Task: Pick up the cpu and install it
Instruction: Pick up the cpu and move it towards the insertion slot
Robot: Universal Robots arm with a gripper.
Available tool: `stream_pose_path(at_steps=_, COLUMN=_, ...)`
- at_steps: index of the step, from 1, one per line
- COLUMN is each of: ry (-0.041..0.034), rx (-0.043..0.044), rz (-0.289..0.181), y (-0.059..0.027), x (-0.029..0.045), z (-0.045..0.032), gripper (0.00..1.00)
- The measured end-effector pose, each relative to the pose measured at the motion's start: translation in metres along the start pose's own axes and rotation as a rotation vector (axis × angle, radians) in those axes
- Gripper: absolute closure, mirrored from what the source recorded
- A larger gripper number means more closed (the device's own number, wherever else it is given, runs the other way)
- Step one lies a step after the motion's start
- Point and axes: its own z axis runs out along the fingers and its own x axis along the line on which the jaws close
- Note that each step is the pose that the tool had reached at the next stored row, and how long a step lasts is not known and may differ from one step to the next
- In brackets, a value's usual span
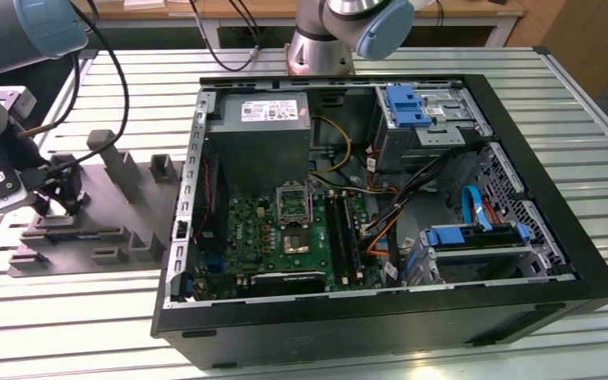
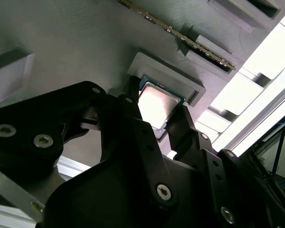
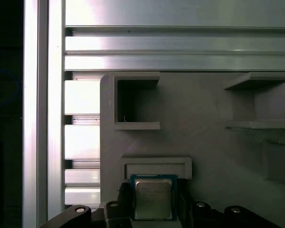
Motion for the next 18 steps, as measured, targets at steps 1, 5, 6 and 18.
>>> stream_pose_path(at_steps=1, ry=0.0, rx=0.0, rz=0.0, y=0.0, x=0.0, z=0.0, gripper=0.5)
stream_pose_path(at_steps=5, ry=0.0, rx=0.0, rz=0.0, y=0.0, x=0.0, z=-0.0007, gripper=0.42)
stream_pose_path(at_steps=6, ry=0.0001, rx=0.0001, rz=0.0, y=0.0001, x=0.0, z=-0.001, gripper=0.42)
stream_pose_path(at_steps=18, ry=0.0, rx=0.0001, rz=0.0, y=0.0001, x=0.0, z=-0.0034, gripper=0.42)
